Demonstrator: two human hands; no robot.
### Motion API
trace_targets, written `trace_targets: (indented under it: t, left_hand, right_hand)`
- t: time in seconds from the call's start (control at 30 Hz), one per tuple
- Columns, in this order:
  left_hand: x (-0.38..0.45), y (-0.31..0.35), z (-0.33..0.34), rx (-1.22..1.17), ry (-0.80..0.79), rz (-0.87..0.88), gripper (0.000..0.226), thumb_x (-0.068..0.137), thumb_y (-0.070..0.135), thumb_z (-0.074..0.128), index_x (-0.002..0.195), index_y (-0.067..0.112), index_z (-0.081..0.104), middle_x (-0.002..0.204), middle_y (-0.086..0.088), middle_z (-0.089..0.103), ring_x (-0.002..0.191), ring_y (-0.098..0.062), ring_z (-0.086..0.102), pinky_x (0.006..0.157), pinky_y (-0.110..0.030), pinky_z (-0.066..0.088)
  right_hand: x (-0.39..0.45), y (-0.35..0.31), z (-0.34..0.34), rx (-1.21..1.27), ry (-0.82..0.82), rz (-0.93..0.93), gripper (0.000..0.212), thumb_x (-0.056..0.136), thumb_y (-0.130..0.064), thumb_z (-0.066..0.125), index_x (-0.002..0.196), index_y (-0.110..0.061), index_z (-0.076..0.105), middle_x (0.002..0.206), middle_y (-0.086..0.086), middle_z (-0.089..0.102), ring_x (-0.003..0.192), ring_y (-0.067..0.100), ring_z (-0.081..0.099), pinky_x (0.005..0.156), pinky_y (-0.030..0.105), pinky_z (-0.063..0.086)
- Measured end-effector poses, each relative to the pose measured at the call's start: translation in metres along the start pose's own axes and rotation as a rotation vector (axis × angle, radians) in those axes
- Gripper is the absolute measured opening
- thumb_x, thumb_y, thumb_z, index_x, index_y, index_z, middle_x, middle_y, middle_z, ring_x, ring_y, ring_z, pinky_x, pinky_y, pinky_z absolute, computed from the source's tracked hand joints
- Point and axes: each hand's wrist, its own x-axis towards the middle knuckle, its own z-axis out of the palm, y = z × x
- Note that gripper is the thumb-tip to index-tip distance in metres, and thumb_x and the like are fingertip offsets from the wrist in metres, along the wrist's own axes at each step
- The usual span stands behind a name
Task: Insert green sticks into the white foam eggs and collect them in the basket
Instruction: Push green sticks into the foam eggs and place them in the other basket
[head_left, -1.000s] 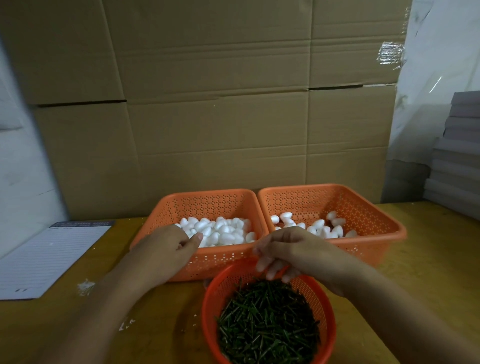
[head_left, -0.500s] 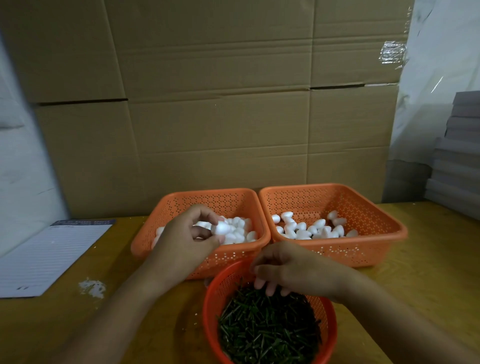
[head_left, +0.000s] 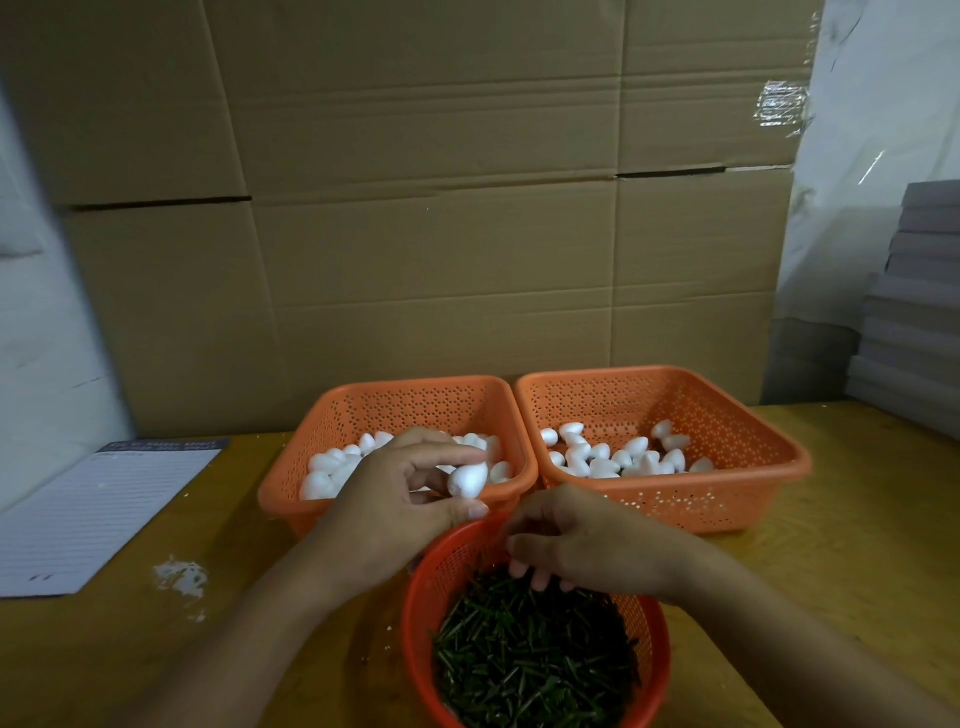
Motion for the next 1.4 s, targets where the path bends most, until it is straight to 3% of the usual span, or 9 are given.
trace_targets:
  t: [0.1,0.17,0.3,0.53,0.7,0.97,1.07,1.17,1.4]
  left_hand:
    - [-0.0012,0.0007,-0.0004,0.018,-0.007,-0.014,0.041,0.067,0.047,0.089,0.105,0.044,0.073,0.118,0.013,0.068,0.103,-0.012,0.07,0.088,-0.033,0.057]
    - [-0.0027,0.0032,0.0005,-0.003,-0.026,-0.03,0.045,0.066,0.057,0.086,0.105,0.043,0.071,0.108,0.008,0.075,0.099,-0.013,0.073,0.081,-0.032,0.06]
    - [-0.0049,0.0073,0.0017,0.0,-0.025,-0.007,0.036,0.066,0.047,0.085,0.099,0.042,0.072,0.1,0.008,0.076,0.086,-0.011,0.074,0.061,-0.022,0.056]
    - [-0.0048,0.0051,0.0003,0.017,-0.019,0.021,0.051,0.053,0.066,0.086,0.089,0.033,0.072,0.09,0.003,0.075,0.084,-0.019,0.072,0.077,-0.03,0.06]
    - [-0.0047,0.0034,0.0002,0.014,-0.019,0.014,0.054,0.052,0.068,0.087,0.088,0.032,0.07,0.085,0.003,0.073,0.08,-0.017,0.07,0.071,-0.026,0.057]
    - [-0.0044,0.0041,0.0003,0.085,-0.033,0.067,0.04,0.068,0.065,0.078,0.1,0.043,0.072,0.095,0.014,0.071,0.09,-0.011,0.068,0.079,-0.031,0.058]
    - [-0.0047,0.0046,0.0008,0.063,-0.023,0.052,0.033,0.073,0.06,0.073,0.102,0.044,0.071,0.101,0.009,0.075,0.099,-0.013,0.07,0.087,-0.033,0.058]
    - [-0.0045,0.0077,0.0018,0.018,-0.013,0.036,0.026,0.078,0.05,0.071,0.103,0.043,0.071,0.103,0.011,0.075,0.097,-0.009,0.071,0.08,-0.026,0.058]
    - [-0.0048,0.0088,-0.0004,-0.132,-0.029,-0.022,0.034,0.089,0.001,0.072,0.096,0.034,0.071,0.104,0.002,0.074,0.091,-0.018,0.075,0.075,-0.022,0.057]
  right_hand:
    - [0.0002,0.0001,0.0002,-0.008,0.004,-0.009,0.015,0.102,-0.022,0.053,0.106,-0.017,0.067,0.098,0.001,0.074,0.077,0.005,0.067,0.068,0.023,0.054]
    - [0.0007,0.0004,0.0009,-0.017,0.006,-0.013,0.015,0.102,-0.021,0.053,0.105,-0.018,0.067,0.097,0.002,0.074,0.076,0.005,0.067,0.067,0.023,0.054]
    - [0.001,0.0008,0.0014,-0.032,0.009,-0.017,0.015,0.102,-0.022,0.054,0.106,-0.018,0.067,0.096,0.0,0.074,0.077,0.006,0.068,0.067,0.022,0.054]
    - [0.001,0.0013,0.0017,-0.047,0.007,-0.025,0.015,0.101,-0.022,0.054,0.109,-0.018,0.067,0.095,-0.001,0.074,0.077,0.005,0.068,0.068,0.021,0.054]
    - [0.0006,0.0013,0.0016,-0.046,0.006,-0.032,0.015,0.101,-0.022,0.054,0.109,-0.019,0.067,0.095,-0.002,0.074,0.08,0.009,0.07,0.069,0.022,0.055]
    - [0.0011,0.0023,0.0009,-0.048,0.0,-0.034,0.014,0.101,-0.023,0.054,0.107,-0.021,0.066,0.094,-0.003,0.073,0.078,0.006,0.069,0.066,0.018,0.054]
    - [0.0012,0.0025,0.0011,-0.039,0.002,-0.032,0.012,0.101,-0.023,0.054,0.104,-0.023,0.066,0.092,-0.004,0.073,0.077,0.005,0.068,0.066,0.018,0.053]
    - [0.0012,0.003,0.0014,-0.033,0.001,-0.026,0.012,0.101,-0.023,0.055,0.105,-0.023,0.066,0.09,-0.006,0.072,0.077,0.005,0.068,0.067,0.02,0.054]
    - [0.0014,0.0028,0.0013,-0.042,0.002,-0.019,0.014,0.101,-0.023,0.054,0.108,-0.021,0.066,0.095,-0.002,0.073,0.078,0.006,0.068,0.069,0.023,0.054]
